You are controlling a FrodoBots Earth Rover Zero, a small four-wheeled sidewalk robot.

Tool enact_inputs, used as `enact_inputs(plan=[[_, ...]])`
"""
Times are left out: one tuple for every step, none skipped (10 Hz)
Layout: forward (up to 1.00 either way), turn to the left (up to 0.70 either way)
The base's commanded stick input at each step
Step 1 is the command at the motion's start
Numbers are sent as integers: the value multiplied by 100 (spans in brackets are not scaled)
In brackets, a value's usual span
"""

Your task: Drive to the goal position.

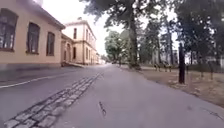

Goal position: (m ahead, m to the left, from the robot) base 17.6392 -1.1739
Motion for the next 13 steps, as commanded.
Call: enact_inputs(plan=[[85, 1], [85, 1], [85, 1], [85, 1], [85, -5], [85, -33], [85, -33], [85, -18], [85, 1], [85, 1], [85, 1], [85, 1], [85, 1]])
